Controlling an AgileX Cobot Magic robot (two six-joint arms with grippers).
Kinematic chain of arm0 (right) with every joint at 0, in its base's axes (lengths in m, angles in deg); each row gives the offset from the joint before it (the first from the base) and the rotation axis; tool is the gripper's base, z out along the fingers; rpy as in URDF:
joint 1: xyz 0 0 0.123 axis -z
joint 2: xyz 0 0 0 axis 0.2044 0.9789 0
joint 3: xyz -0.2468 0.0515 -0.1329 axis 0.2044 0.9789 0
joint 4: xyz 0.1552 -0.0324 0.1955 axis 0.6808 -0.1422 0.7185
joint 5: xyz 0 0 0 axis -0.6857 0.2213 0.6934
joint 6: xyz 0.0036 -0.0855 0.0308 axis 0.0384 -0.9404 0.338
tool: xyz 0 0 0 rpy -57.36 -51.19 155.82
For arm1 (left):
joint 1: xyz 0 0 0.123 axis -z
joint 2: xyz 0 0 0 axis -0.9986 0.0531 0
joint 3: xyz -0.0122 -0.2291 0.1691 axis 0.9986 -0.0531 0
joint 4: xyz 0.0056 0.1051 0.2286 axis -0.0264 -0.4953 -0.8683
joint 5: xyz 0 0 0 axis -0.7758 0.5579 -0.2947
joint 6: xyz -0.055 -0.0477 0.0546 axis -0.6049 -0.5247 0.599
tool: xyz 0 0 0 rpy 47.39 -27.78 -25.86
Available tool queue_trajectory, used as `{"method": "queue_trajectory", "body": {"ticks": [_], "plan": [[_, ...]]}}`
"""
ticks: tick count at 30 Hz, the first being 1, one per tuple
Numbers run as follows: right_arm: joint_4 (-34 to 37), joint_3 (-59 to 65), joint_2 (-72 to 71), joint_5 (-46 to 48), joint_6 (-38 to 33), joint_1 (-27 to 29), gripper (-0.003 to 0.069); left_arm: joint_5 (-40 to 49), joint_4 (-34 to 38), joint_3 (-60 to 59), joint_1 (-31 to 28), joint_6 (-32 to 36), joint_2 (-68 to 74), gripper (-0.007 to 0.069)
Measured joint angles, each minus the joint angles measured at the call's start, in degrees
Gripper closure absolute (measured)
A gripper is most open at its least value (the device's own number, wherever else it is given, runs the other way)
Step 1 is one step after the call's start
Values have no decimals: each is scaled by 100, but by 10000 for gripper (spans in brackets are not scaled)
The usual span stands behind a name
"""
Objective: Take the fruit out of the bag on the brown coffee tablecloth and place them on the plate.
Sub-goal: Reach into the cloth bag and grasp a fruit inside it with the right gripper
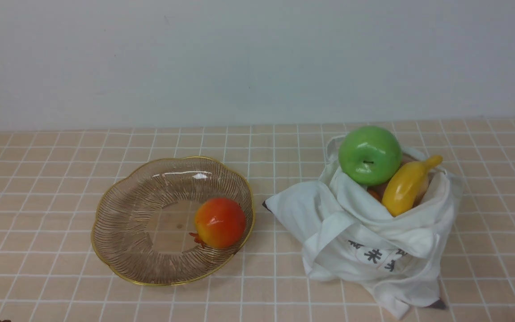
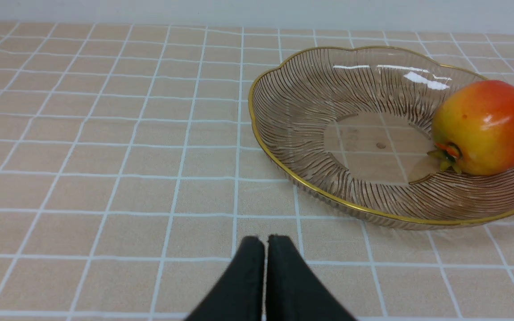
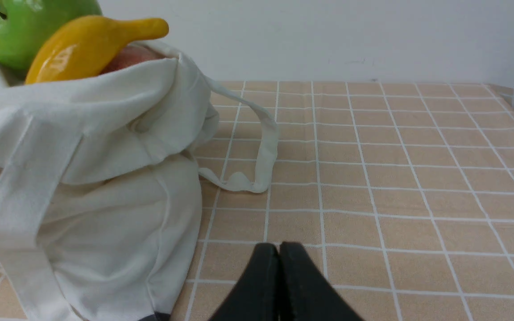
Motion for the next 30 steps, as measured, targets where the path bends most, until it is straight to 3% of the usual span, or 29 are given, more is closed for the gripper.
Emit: {"method": "queue_trajectory", "body": {"ticks": [24, 28, 30], "plan": [[6, 0, 0, -24, 24, 0, 673, 0, 0, 0, 0, -6, 0, 632], [641, 53, 0, -429, 348, 0, 673, 0, 0, 0, 0, -6, 0, 632], [1344, 67, 0, -931, 680, 0, 673, 0, 0, 0, 0, -6, 0, 632]]}}
